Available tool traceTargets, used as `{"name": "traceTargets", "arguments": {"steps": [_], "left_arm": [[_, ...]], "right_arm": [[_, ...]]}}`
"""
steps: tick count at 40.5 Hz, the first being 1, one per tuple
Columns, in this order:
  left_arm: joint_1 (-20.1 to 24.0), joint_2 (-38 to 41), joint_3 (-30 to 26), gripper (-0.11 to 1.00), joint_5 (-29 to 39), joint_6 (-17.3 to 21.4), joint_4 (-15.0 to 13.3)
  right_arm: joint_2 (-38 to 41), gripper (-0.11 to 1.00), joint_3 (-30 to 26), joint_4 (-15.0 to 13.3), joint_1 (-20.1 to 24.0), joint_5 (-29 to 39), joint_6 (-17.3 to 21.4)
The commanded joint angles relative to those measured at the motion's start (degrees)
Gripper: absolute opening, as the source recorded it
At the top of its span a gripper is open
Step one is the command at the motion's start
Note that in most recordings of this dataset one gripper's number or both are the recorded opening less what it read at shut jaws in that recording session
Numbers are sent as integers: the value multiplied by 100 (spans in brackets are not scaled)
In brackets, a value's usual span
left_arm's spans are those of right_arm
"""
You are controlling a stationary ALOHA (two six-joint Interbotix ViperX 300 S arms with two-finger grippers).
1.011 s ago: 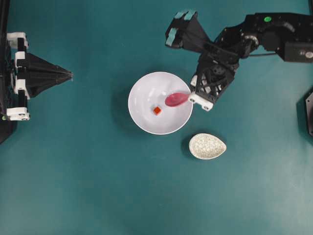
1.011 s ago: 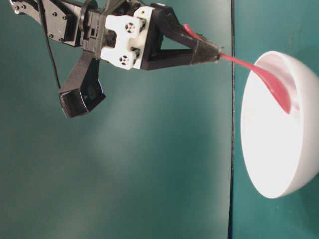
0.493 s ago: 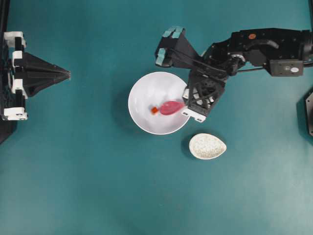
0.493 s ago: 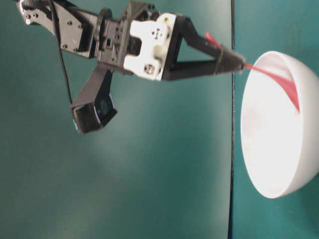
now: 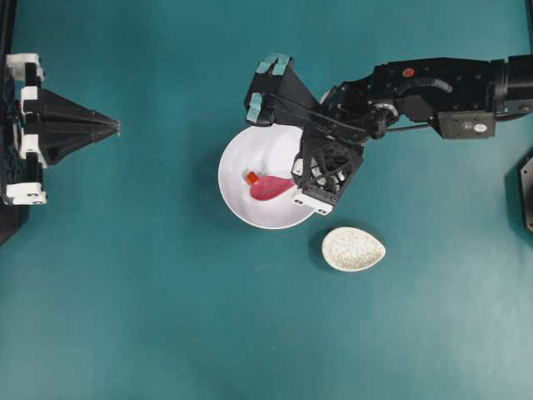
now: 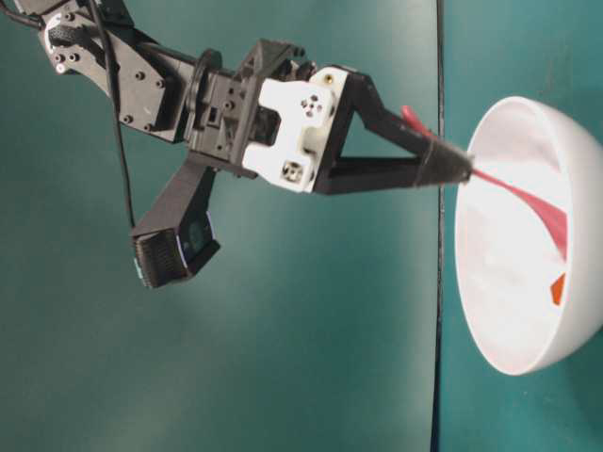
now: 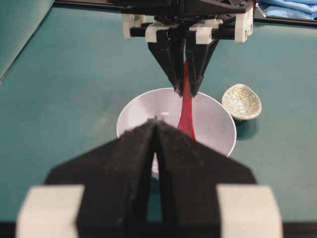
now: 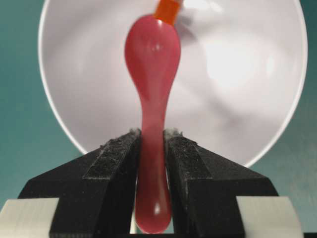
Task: Grip the spoon and scoop the red block from the bowl with right arm.
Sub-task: 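Drag the spoon under the red cube to scoop it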
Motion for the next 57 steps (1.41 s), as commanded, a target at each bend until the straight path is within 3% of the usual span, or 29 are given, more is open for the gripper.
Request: {"name": "traceTargets", "arguments": {"steps": [1, 8, 19, 29, 57], "left_arm": [[18, 18, -105, 0, -26, 9, 0], [18, 18, -105, 0, -18, 9, 0], [18, 18, -105, 0, -26, -18, 0], [18, 9, -105, 0, -18, -26, -9], [18, 9, -105, 0, -18, -26, -9]], "right_arm": [[-70, 24, -167, -105, -18, -105, 53], [-97, 24, -132, -246, -18, -26, 97], [-193, 24, -88, -246, -44, 457, 123], [-211, 24, -79, -264, -167, 475, 114], [-220, 24, -70, -387, -237, -571, 281]]}}
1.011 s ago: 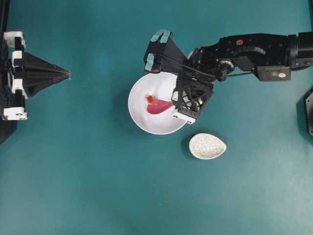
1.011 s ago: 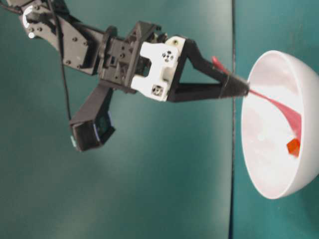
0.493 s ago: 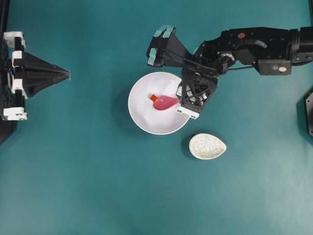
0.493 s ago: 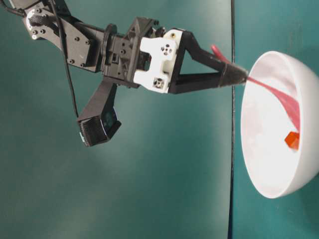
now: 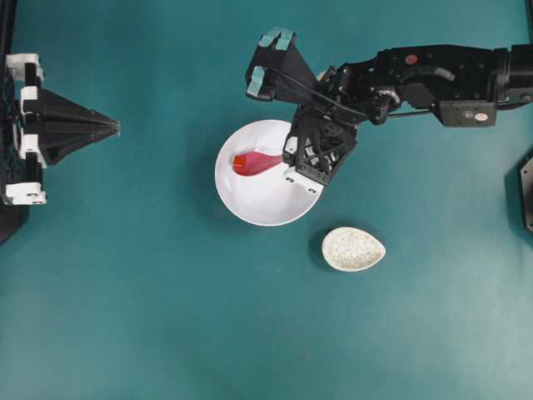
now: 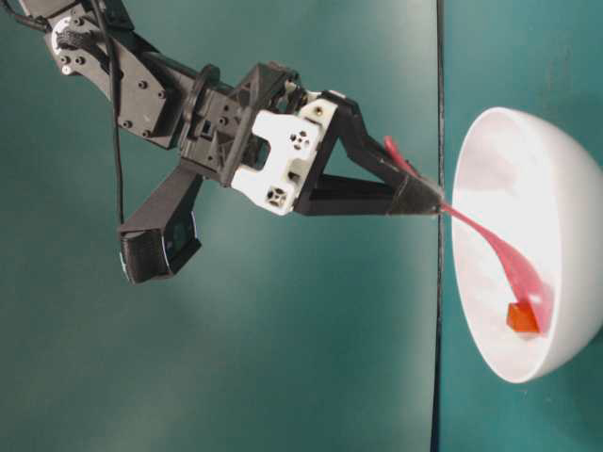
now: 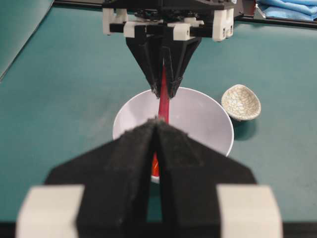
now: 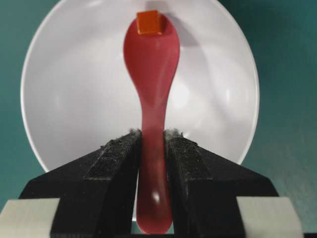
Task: Grip the spoon and scoop the red block from the bowl with right arm.
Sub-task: 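Drag the spoon under the red cube to scoop it, then lift the spoon holding the red cube up out of the bowl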
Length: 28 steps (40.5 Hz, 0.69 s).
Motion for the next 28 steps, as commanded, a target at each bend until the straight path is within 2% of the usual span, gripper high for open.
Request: {"name": "traceTargets", "arguments": {"steps": [1, 8, 15, 24, 28], "left_arm": [[18, 18, -105, 0, -35, 0, 0], [18, 18, -105, 0, -35, -53, 0], [18, 18, -105, 0, -35, -53, 0], [18, 26, -97, 0, -26, -62, -9], [18, 26, -97, 0, -35, -62, -9]], "right_arm": [[-193, 24, -79, 0, -18, -123, 53], [-220, 24, -26, 0, 35, -149, 53], [-396, 24, 264, 0, 114, -413, 62], [-817, 24, 905, 9, 299, -1239, 114], [-1125, 24, 1380, 9, 404, -1819, 114]]}}
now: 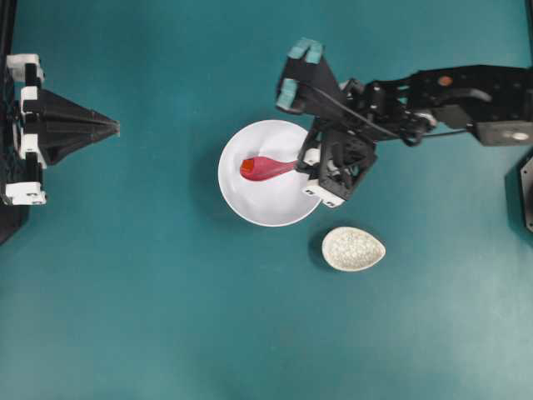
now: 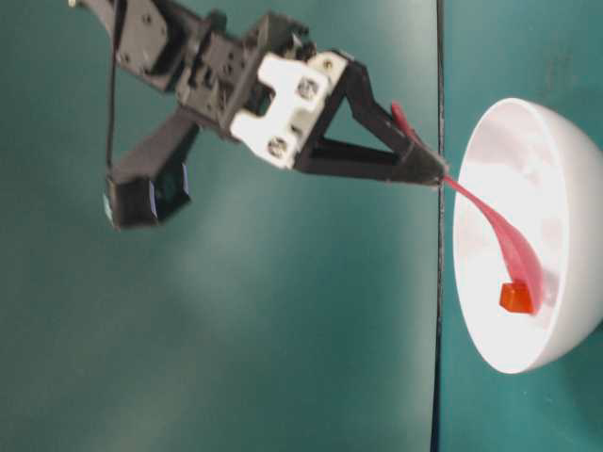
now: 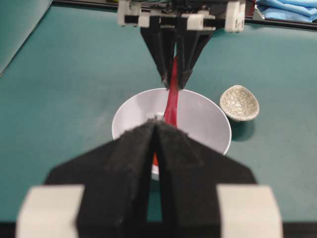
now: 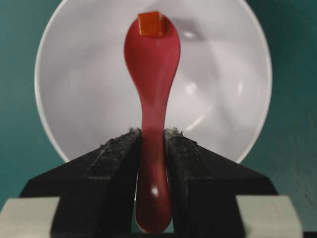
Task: Grip the spoon and scoop the red block from the bowl with right arm.
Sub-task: 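Lift the spoon holding the red cube up out of the bowl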
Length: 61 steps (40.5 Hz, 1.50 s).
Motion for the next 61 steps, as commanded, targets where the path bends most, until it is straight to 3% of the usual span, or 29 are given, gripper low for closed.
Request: {"name": "traceTargets", "arguments": {"steps": [1, 9, 25, 31, 61], "left_arm": [[18, 26, -97, 0, -26, 0, 0], [18, 26, -97, 0, -26, -9, -9], [18, 26, -97, 0, -35, -9, -9], [18, 26, -97, 0, -26, -9, -9], [18, -9, -114, 0, -26, 62, -9]], "right_arm": [[-439, 24, 308, 9, 105, -510, 9], [-1134, 24, 782, 9, 176, -984, 18], [-2127, 24, 70, -264, 185, -79, -9], [-2206, 24, -26, -422, 176, 9, -9], [-2224, 24, 35, -475, 185, -114, -26]]}}
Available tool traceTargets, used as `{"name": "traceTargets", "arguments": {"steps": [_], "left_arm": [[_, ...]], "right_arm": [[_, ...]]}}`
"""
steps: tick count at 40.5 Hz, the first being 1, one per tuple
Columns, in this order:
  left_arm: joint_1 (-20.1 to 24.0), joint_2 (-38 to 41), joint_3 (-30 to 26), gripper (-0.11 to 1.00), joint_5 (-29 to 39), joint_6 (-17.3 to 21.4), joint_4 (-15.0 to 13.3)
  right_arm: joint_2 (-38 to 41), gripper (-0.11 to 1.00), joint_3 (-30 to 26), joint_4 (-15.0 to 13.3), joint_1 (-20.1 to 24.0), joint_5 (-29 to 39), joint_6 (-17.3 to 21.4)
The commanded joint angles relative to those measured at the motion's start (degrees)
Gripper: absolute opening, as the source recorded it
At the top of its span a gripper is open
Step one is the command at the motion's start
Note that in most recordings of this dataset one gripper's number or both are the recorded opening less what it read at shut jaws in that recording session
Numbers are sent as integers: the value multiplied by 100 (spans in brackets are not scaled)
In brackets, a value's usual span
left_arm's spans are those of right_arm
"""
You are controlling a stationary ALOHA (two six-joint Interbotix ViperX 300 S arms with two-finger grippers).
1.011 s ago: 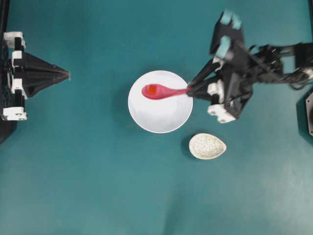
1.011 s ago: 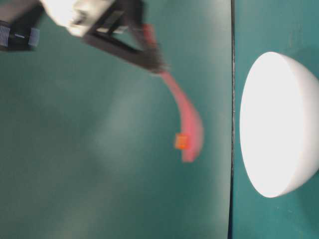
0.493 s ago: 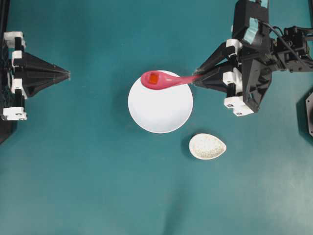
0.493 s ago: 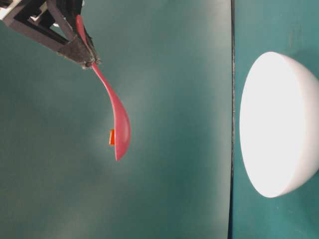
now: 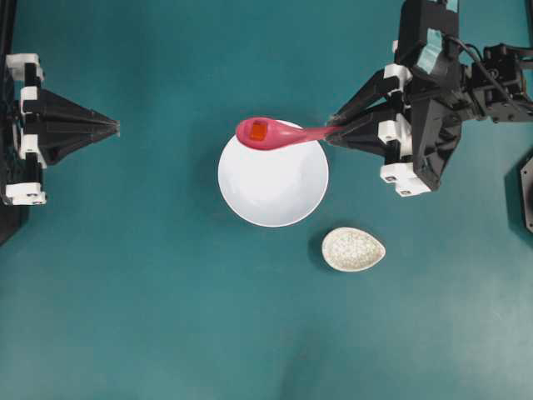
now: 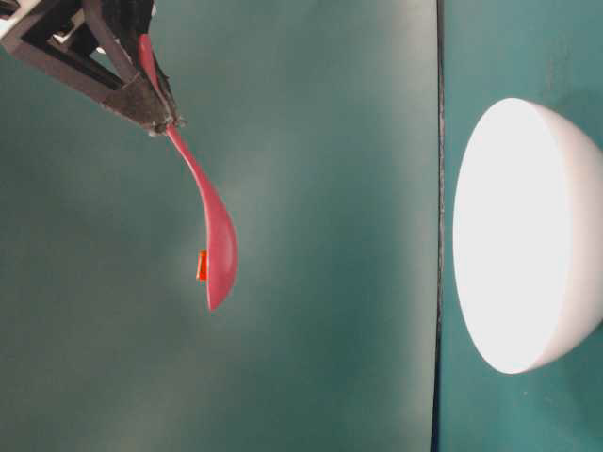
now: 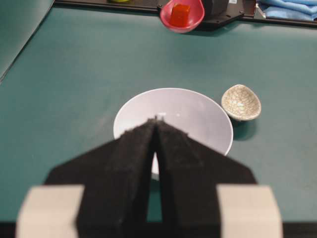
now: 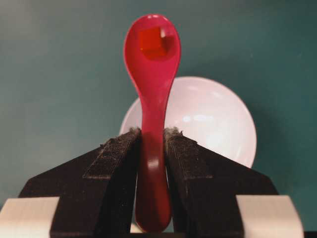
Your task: Grip the spoon and scoop the red block from the bowl with right arm.
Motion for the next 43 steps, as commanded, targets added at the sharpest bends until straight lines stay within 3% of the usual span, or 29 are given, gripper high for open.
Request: {"name": "traceTargets", "arguments": {"steps": [1, 14, 24, 43], "left_arm": [[18, -9, -114, 0, -18, 9, 0], [18, -9, -114, 0, -9, 62, 0], [18, -18, -123, 0, 26, 62, 0], [18, -9, -114, 0, 70, 62, 0]], "right_arm": [[-105, 24, -114, -26, 18, -35, -9], [-97, 24, -114, -53, 18, -35, -9], [-105, 24, -114, -255, 18, -105, -9], [-97, 24, -114, -255, 18, -97, 26]]}}
